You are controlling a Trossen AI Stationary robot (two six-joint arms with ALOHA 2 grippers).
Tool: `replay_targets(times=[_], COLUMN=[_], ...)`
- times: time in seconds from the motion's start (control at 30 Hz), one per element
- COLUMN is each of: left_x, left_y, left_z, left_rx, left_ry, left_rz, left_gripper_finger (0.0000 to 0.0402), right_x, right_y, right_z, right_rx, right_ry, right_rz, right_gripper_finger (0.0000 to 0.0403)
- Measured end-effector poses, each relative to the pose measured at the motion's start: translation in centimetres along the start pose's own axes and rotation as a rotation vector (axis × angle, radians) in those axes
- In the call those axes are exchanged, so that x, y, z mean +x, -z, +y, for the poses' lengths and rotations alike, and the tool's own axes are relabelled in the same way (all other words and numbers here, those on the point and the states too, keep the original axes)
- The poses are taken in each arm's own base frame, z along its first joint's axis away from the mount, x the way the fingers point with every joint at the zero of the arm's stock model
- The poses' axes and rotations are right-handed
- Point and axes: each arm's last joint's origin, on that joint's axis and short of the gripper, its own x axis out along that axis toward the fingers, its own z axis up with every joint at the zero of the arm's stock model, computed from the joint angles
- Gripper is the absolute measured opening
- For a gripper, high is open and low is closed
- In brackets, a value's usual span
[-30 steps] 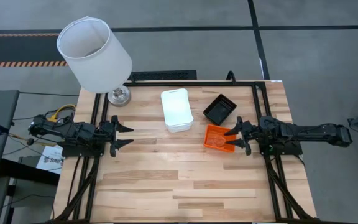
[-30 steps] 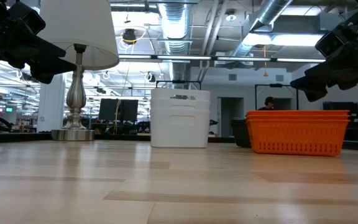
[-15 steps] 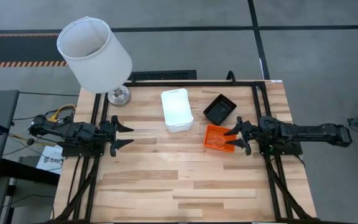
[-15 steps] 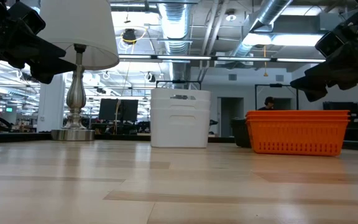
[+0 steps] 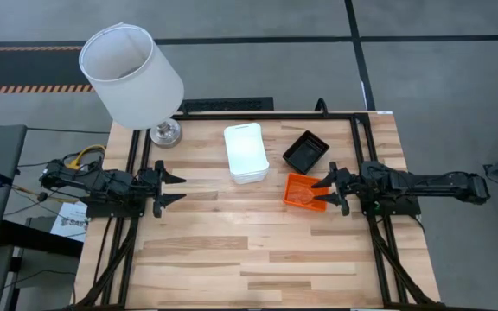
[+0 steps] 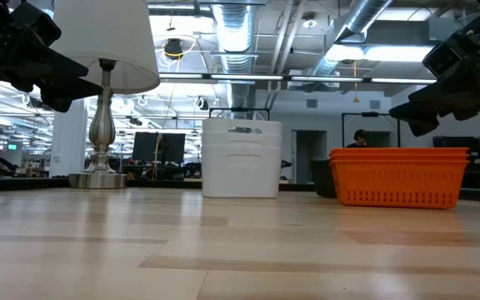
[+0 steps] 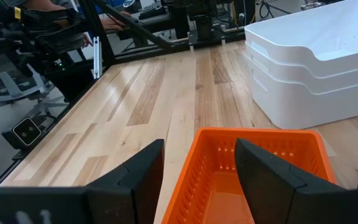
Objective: Stack baskets by color
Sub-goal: Return to Home Position
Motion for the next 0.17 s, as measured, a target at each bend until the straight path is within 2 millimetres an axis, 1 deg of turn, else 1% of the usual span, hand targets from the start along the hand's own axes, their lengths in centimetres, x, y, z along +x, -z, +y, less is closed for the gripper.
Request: replay_targets(times=[0.17], left_x=[0.00], left_y=[0.00], left_z=[0.00], left_rx=[0.000], left_ry=[0.000], left_rz=[0.000], left_gripper_finger=[0.0238], right_x=[0.00], right_y=[0.00], right_z=[0.00], right_rx=[0.000], right_ry=[0.000], right_rz=[0.000], right_gripper_finger=[0.0218])
